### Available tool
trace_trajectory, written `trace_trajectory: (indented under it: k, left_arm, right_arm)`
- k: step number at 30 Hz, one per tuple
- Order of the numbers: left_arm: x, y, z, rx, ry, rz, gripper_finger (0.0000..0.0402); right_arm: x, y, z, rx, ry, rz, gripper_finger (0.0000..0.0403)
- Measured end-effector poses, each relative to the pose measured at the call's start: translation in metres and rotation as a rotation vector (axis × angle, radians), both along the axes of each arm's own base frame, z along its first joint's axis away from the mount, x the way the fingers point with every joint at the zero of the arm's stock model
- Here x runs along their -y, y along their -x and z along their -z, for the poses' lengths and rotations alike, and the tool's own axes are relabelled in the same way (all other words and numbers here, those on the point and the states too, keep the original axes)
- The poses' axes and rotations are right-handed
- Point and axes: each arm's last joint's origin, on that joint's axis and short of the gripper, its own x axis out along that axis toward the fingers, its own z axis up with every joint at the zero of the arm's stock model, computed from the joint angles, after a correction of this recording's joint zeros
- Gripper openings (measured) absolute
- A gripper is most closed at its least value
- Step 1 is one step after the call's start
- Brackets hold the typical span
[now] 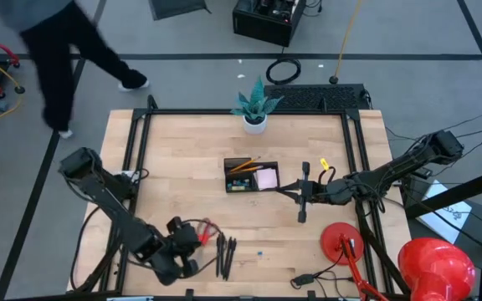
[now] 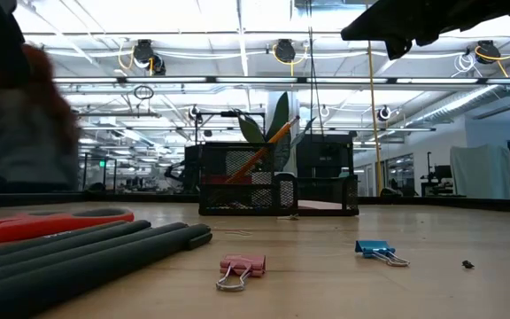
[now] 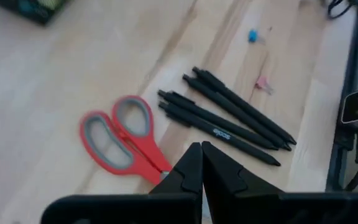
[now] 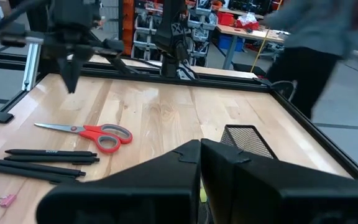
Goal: Pick and place office supplies into organizer
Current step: Put the red scissors into the black desk organizer
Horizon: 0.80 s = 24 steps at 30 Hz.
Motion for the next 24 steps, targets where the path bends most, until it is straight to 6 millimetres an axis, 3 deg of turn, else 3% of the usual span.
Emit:
trace_trajectory:
  k: [5,17,24]
  left_arm:
    - [0.008,-0.020,0.008,-0.055,-0.018,-0.029,0.0038]
    - [-0.011,-0.050,0.053,-0.309,0.158,-0.208,0.0175]
    - [-0.024,-0.062,0.057,-0.344,0.188,-0.219,0.0252]
  right_arm:
    - [0.000,0.000,0.000,0.001,0.000,0.000,0.0004]
    - [0.000,0.000,0.000,0.002,-0.010,0.001,0.0004]
    - [0.000,0.000,0.000,0.001,-0.005,0.000,0.0004]
